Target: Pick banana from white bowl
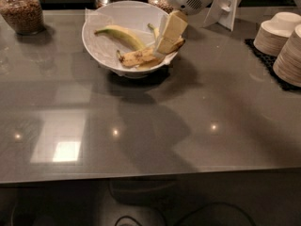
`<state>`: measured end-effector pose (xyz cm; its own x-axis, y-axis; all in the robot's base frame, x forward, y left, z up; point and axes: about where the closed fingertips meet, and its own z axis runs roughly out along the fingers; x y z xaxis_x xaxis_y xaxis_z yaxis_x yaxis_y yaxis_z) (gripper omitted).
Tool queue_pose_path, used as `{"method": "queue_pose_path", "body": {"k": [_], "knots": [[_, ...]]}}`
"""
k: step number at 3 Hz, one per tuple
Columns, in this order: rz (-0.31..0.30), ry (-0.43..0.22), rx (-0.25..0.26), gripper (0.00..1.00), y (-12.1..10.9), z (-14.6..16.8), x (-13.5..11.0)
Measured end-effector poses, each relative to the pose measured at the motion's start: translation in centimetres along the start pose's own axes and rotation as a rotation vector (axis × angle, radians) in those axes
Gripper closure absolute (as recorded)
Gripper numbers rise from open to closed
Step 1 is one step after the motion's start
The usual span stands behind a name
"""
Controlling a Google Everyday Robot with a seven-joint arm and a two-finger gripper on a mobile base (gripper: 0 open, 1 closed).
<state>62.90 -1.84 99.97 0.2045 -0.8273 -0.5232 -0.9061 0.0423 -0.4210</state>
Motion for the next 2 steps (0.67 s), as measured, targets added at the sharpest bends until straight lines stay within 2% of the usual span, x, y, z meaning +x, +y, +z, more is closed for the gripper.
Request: {"method": "queue_pose_path", "body": {"k": [1, 2], "knots": [[-0.081, 0.033, -0.039, 0.18, -0.7, 2.7, 0.0], [-0.114, 0.048, -0.063, 0.29, -0.9, 4.9, 0.4]]}}
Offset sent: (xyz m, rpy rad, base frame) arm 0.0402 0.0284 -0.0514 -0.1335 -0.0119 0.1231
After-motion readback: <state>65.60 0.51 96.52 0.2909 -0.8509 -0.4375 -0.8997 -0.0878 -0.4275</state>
